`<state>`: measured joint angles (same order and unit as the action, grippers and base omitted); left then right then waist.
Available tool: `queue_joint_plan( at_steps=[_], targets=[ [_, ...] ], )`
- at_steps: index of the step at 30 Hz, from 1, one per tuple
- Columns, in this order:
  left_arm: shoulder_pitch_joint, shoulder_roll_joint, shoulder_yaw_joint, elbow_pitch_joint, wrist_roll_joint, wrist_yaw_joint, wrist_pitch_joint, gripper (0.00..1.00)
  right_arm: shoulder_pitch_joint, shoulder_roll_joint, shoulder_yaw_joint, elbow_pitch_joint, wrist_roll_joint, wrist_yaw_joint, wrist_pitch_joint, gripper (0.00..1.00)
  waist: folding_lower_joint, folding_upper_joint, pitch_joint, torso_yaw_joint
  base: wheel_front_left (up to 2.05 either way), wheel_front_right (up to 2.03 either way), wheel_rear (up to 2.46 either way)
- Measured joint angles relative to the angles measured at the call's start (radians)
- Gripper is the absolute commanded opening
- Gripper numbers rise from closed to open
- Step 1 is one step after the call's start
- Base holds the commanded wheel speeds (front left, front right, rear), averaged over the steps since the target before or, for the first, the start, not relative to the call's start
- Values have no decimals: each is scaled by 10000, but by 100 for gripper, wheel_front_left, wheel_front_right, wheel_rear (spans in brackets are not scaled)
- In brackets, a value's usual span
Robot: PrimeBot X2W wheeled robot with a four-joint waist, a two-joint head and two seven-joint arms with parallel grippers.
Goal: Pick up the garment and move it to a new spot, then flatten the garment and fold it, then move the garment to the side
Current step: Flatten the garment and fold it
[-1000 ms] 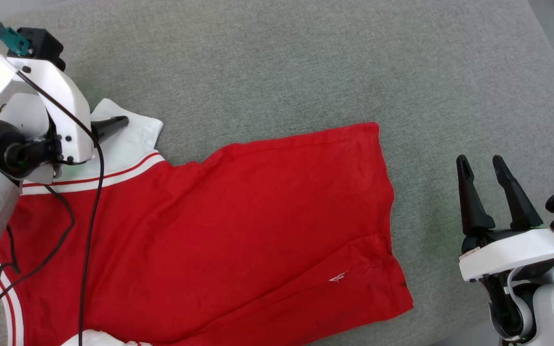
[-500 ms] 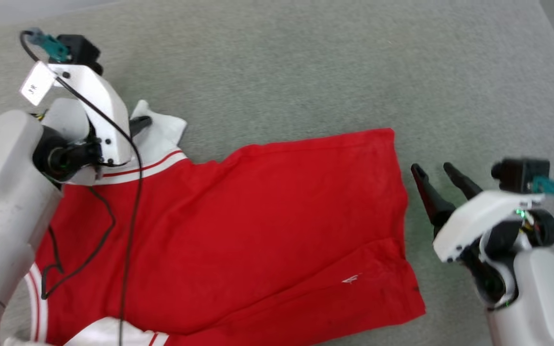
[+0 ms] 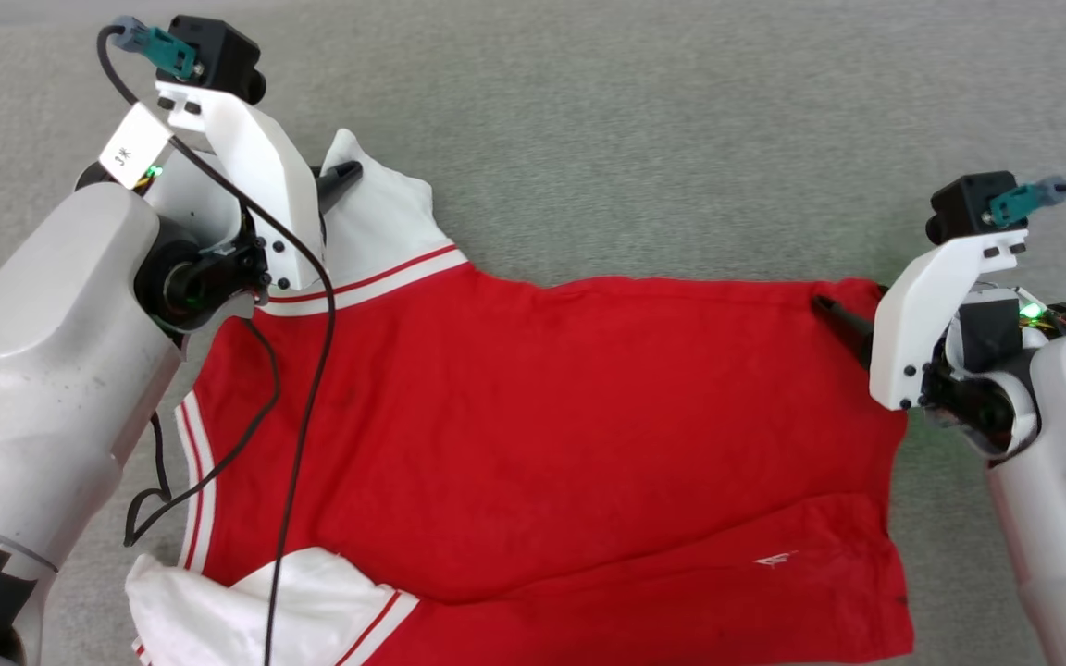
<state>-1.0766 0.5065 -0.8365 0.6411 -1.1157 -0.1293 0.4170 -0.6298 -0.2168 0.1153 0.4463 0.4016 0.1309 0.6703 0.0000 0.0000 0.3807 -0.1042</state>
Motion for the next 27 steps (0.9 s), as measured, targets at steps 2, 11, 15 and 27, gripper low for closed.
queue_joint_plan(
  at_steps=[2, 11, 15, 27],
  targets=[
    [-18, -36, -100, -36, -117, 0, -322, 0, -437, -205, 232, 800, 146, -2, 1239, 100, 0, 0, 150, 284, 0, 0, 0],
    [-49, -46, -278, 159, -132, -4, -1657, 0, -833, -351, 194, 976, 293, 2, 1252, 0, 1, 0, 18, 588, 0, 0, 0],
    [160, -52, -151, 337, -69, -15, -2667, 0, -768, -362, -88, 608, 192, 2, 328, 0, 1, 0, -292, 682, 0, 0, 0],
    [4165, 476, -44, -817, -408, 654, -5231, 0, 3343, 46, -936, -1770, 125, 4, -1120, 0, 0, 0, -2123, 1156, 0, 0, 0]
  ],
)
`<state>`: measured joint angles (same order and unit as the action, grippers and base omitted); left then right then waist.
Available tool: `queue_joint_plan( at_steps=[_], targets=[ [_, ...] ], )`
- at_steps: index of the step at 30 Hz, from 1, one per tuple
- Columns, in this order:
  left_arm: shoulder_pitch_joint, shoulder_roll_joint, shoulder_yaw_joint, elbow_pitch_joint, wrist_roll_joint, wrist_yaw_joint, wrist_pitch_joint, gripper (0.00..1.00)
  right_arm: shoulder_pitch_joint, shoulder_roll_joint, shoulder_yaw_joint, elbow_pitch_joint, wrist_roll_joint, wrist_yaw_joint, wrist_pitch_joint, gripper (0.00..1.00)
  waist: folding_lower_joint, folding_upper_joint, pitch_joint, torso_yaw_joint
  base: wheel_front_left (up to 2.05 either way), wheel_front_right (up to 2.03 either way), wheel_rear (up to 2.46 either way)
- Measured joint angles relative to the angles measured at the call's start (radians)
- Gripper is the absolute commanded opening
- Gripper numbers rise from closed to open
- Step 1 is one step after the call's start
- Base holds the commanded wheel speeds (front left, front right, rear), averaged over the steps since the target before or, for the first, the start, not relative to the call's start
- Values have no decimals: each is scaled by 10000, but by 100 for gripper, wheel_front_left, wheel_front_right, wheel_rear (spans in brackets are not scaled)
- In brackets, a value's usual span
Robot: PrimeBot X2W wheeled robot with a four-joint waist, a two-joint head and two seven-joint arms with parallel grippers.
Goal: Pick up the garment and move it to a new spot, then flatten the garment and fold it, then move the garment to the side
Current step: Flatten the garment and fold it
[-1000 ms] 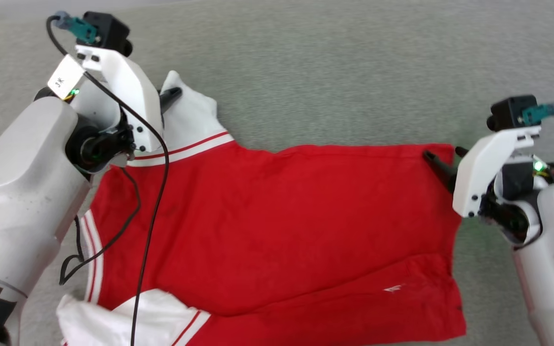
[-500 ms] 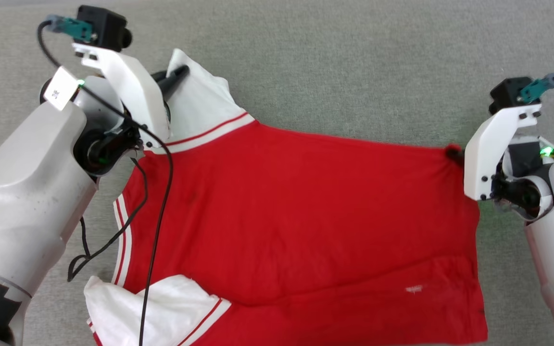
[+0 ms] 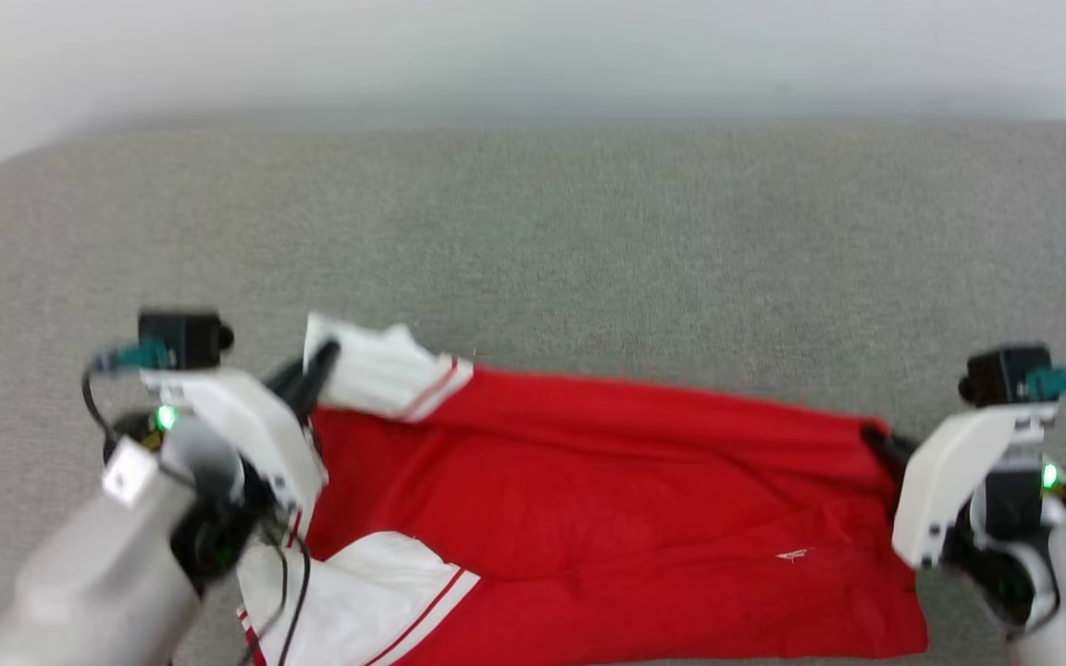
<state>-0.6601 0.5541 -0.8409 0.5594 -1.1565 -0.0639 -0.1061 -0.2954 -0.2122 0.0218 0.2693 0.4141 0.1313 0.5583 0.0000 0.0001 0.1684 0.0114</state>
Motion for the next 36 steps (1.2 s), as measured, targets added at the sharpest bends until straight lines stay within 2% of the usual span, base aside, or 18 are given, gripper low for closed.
queue_joint_plan(
  at_steps=[12, 17, 18, 19, 20, 21, 23, 27, 30, 34, 35, 36],
  targets=[
    [3079, 493, -328, -1975, -219, 1413, -694, 0, 2332, 255, -523, -460, 268, 0, -556, 0, -1, 0, -710, 193, 0, 0, 0],
    [3883, 523, -443, -2314, -525, 1659, -675, 0, 2691, 311, -535, -288, 153, 2, -1030, 0, -1, 0, -790, 94, 0, 0, 0],
    [3987, 489, -489, -2355, -541, 1693, -671, 0, 2731, 326, -493, -222, 159, 2, -1112, 12, -1, 0, -804, 73, 0, 0, 0],
    [4067, 428, -506, -2380, -575, 1687, -673, 0, 2763, 349, -435, -176, 159, 0, -1237, 43, -1, 0, -818, 58, 0, 0, 0],
    [4105, 351, -541, -2403, -600, 1695, -686, 7, 2781, 382, -399, -153, 169, 0, -1409, 100, -1, 0, -835, 47, 0, 0, 0],
    [4117, 284, -566, -2418, -594, 1697, -717, 34, 2802, 403, -359, -138, 203, 0, -1578, 100, -1, 0, -857, 39, 0, 0, 0],
    [4128, 159, -560, -2439, -527, 1708, -886, 100, 2872, 464, -339, -151, 240, -2, -2044, 100, -1, 0, -893, 40, 0, 0, 0],
    [4116, 17, -385, -2548, -161, 1758, -1281, 100, 3013, 652, -485, -453, 230, -2, -2961, 100, -1, 0, -964, 90, 0, 0, 0],
    [4042, 8, 31, -2859, 378, 1894, -1496, 100, 3106, 694, -727, -725, 155, -2, -3158, 100, -1, 0, -1011, 117, 0, 0, 0],
    [4015, -35, 750, -3348, 1202, 2102, -1538, 100, 3188, 679, -1064, -888, 67, -2, -2771, 100, -1, 0, -1033, 146, 0, 0, 0],
    [4016, -165, 1553, -3839, 1983, 2261, -1542, 100, 3205, 623, -1315, -1014, -61, -2, -2263, 100, -1, 0, -1037, 178, 0, 0, 0],
    [4066, -244, 1891, -4094, 2374, 2324, -1553, 100, 3209, 579, -1448, -1062, -105, -2, -1971, 100, -1, 0, -1037, 193, 0, 0, 0]
  ],
)
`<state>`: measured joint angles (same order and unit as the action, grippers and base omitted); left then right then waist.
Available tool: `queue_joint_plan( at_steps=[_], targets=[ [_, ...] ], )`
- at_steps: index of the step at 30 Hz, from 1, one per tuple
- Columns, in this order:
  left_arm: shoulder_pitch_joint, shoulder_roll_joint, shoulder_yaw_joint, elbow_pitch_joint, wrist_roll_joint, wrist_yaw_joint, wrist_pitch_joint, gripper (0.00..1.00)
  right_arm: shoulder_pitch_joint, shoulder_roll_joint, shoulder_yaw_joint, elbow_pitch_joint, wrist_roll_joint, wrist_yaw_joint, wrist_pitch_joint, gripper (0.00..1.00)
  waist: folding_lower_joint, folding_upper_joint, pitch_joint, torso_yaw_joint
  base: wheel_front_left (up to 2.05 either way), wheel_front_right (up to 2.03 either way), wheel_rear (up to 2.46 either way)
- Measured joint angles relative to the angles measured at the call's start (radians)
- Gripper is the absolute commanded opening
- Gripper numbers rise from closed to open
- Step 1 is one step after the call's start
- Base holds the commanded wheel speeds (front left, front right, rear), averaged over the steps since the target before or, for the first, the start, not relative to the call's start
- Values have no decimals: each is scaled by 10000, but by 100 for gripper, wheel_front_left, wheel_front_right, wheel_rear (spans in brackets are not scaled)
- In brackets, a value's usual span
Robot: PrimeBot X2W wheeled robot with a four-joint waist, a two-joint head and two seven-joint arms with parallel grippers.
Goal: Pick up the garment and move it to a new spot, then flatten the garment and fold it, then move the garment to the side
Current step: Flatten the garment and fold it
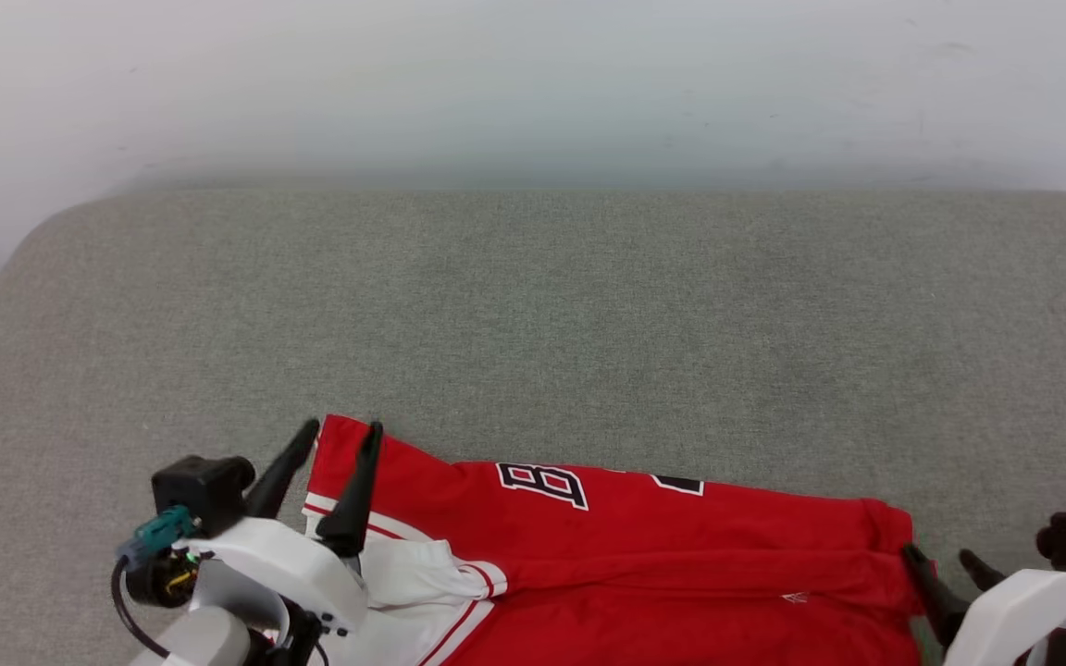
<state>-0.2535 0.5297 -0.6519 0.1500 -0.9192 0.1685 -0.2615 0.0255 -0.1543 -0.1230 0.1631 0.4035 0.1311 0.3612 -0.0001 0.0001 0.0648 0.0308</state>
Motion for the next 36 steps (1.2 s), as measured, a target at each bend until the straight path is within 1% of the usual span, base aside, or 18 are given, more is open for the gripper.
queue_joint_plan(
  at_steps=[3, 7, 8, 9, 10, 11, 14, 16, 21, 25, 26, 27, 31, 32, 33, 34, 36],
  targets=[
    [367, -280, 972, -571, 1026, 84, -4, 100, 32, -130, -343, -232, -94, 0, 809, 100, 0, 0, 15, 55, 0, 0, 0],
    [739, -522, 1824, -1137, 2211, 190, -13, 100, 82, -222, -629, -669, -182, 0, 1793, 100, 1, 0, 20, 162, 0, 0, 0],
    [823, -594, 2061, -1285, 2495, 211, -13, 100, 140, -245, -642, -790, -234, 0, 1958, 100, 1, 0, 18, 196, 0, 0, 0],
    [823, -594, 2061, -1285, 2495, 211, -13, 100, 140, -245, -642, -790, -234, 0, 1958, 100, 1, 0, 18, 196, 0, 0, 0],
    [961, -709, 2429, -1513, 2941, 278, -13, 100, 228, -253, -654, -953, -267, 0, 2370, 100, 0, 0, 15, 264, 0, 0, 0],
    [1039, -754, 2631, -1624, 3193, 297, -13, 100, 277, -253, -650, -1014, -288, 0, 2516, 100, 1, 0, 20, 299, 0, 0, 0],
    [1303, -966, 3045, -1923, 3701, 297, -15, 100, 369, -163, -543, -1091, -347, 0, 2767, 100, 0, 0, 55, 390, 0, 0, 0],
    [1493, -1118, 3218, -2096, 3946, 265, -15, 100, 368, -127, -449, -1051, -353, 0, 2838, 100, 0, 0, 95, 454, 0, 0, 0],
    [1687, -1413, 3522, -2334, 4349, -17, -15, 100, 225, -21, -263, -594, -359, 0, 2834, 100, 1, 0, 230, 640, 0, 0, 0],
    [1715, -1540, 3639, -2418, 4560, -270, -15, 100, -95, -31, -219, 27, -408, 0, 2731, 100, 1, 0, 357, 760, 0, 0, 0],
    [1715, -1540, 3639, -2418, 4560, -270, -15, 100, -95, -31, -219, 27, -408, 0, 2731, 100, 1, 0, 357, 760, 0, 0, 0],
    [1715, -1609, 3657, -2410, 4623, -376, -15, 100, -227, -21, -211, 431, -345, 0, 2809, 100, 1, 0, 412, 816, 0, 0, 0],
    [1715, -1760, 3731, -2385, 4761, -535, -15, 100, -355, -54, -42, 890, -36, -6, 3244, 100, 0, 0, 482, 896, 0, 0, 0],
    [1715, -1822, 3760, -2380, 4773, -545, -15, 100, -396, -88, 21, 926, 35, -10, 3371, 81, 1, -1, 495, 903, 0, 0, 0],
    [1716, -1870, 3793, -2368, 4801, -573, -15, 100, -414, -107, 59, 928, 169, -21, 3429, 39, 0, -1, 509, 903, 0, 0, 0],
    [1716, -1898, 3816, -2351, 4849, -617, -15, 100, -415, -111, 69, 926, 337, -21, 3444, 0, 0, -1, 521, 901, 0, 0, 0],
    [1735, -1937, 3875, -2282, 4882, -650, -15, 100, -453, -121, 148, 920, 483, -17, 3511, 0, 1, 0, 521, 875, 0, 0, 0]
  ],
)
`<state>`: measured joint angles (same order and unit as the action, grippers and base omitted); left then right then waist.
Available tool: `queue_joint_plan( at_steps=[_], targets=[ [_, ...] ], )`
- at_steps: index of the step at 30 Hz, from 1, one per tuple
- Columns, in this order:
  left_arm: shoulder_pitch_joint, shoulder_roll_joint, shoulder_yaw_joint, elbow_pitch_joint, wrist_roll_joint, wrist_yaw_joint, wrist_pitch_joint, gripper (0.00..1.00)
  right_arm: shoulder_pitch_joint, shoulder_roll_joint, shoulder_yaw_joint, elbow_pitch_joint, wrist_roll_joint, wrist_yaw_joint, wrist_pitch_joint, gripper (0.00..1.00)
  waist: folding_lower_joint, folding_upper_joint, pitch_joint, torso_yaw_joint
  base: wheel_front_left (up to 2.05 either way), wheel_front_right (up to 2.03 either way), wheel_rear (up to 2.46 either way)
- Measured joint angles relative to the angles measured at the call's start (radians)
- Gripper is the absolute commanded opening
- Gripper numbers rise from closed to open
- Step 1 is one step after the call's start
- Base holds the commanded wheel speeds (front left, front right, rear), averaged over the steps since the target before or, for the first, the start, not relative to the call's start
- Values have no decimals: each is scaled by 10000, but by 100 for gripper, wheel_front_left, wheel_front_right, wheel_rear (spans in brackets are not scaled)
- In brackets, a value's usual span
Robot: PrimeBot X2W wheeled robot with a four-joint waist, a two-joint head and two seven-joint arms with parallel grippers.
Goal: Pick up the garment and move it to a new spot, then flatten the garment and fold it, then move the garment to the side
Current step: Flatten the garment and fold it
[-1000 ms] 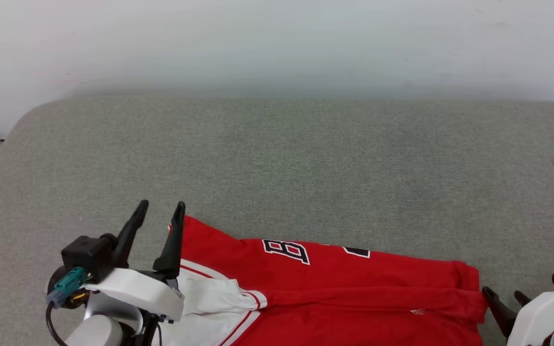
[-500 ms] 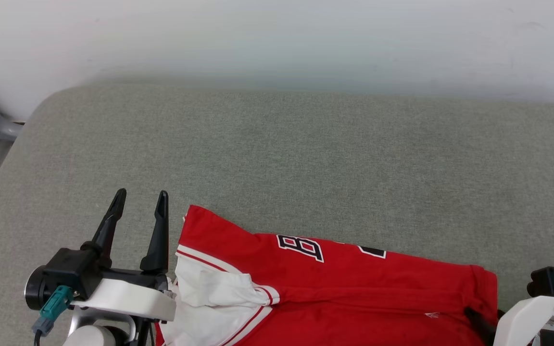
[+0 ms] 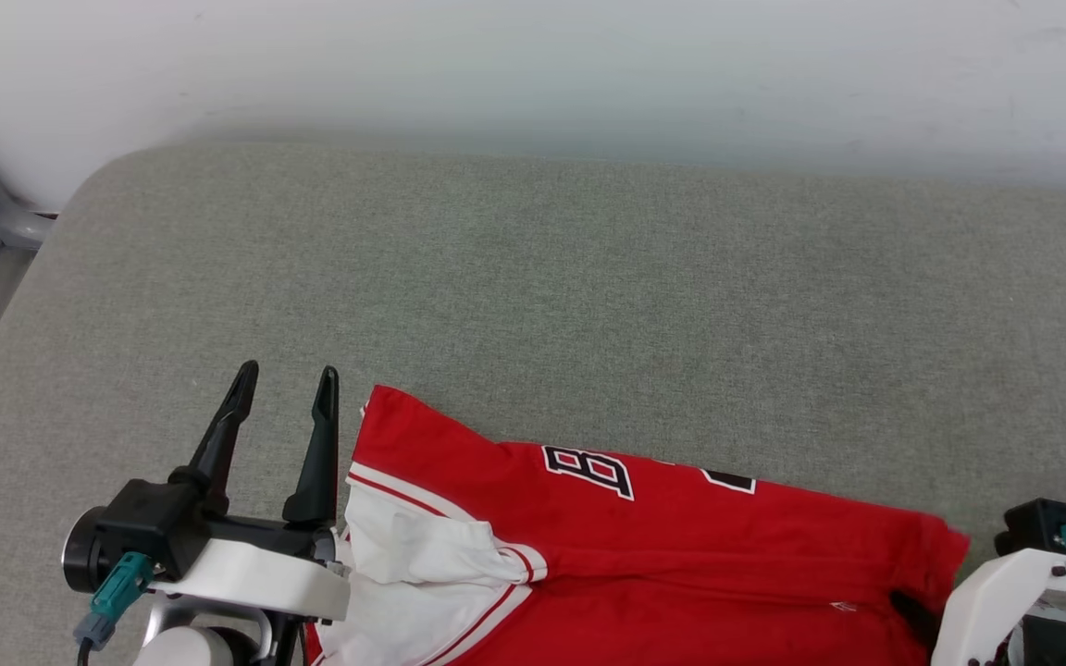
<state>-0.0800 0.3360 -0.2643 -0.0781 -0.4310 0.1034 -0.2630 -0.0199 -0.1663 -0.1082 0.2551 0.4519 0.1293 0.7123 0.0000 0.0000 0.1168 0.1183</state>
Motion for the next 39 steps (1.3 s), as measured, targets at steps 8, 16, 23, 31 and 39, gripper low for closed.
queue_joint_plan(
  at_steps=[8, 16, 23, 31, 39],
  targets=[
    [162, -48, 96, 184, 151, -142, 0, 100, -69, -169, 192, -671, 211, 15, -222, 0, 1, 0, -217, -173, 0, 0, 0],
    [406, -50, -13, 336, 251, -134, 0, 100, 304, -422, -1273, -1620, 81, 17, 188, 0, 0, 0, -604, -468, 0, 0, 0],
    [456, -40, -111, 378, 291, -111, 6, 100, 493, -408, -2961, -2063, -36, 17, 736, 0, 0, 0, -748, -596, 0, 0, 0],
    [499, -36, -222, 430, 303, -67, 52, 100, -68, 986, -3768, -2364, 3010, 15, 2882, 0, 0, 0, -924, -694, 0, 0, 0],
    [482, -52, -385, 410, 305, -81, 132, 100, -259, 1154, -2288, -1676, 7448, 15, 3597, 0, 0, 0, -939, -498, 0, 0, 0]
  ],
)
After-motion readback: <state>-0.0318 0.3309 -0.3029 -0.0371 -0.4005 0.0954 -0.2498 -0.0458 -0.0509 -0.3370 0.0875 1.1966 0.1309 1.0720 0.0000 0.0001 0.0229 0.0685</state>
